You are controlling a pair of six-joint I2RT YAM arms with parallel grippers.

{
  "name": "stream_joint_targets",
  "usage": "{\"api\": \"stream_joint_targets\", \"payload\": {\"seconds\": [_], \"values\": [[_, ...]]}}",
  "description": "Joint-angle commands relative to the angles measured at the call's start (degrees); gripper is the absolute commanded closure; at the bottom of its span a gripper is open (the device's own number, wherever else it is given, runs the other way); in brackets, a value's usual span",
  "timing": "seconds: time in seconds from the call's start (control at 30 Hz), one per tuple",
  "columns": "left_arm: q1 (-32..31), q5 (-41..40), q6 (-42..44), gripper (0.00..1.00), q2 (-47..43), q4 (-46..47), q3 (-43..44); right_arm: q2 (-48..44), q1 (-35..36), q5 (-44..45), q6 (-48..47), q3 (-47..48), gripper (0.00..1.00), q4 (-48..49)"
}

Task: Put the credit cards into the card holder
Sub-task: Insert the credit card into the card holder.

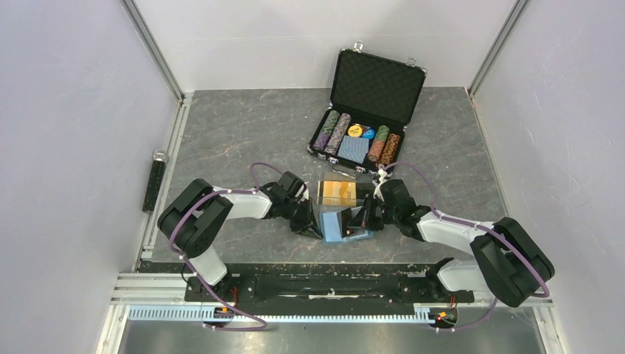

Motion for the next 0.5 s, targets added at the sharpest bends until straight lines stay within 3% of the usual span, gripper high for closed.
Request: {"api": "stream_joint_targets", "payload": {"seconds": [0.0, 0.2, 0.37, 0.47], "values": [[-1.0, -3.9, -1.0, 0.98, 2.1, 0.3, -1.4, 0.4, -0.4, 2.5, -1.1, -2.3, 1.0, 4.5], [-1.1, -3.6, -1.4, 0.98, 2.1, 0.9, -1.4, 1.6, -0.4, 1.6, -1.1, -3.3, 1.0, 9.0], [-1.1, -3.1, -2.5, 0.98, 2.5, 2.4, -1.2, 3.9, -0.3, -3.9, 4.7, -5.7, 1.0, 16.5], [-1.1, -2.8, -2.8, 0.98, 2.9, 2.7, -0.8, 4.3, 0.4, -5.3, 5.6, -5.5, 1.0, 15.1]]}}
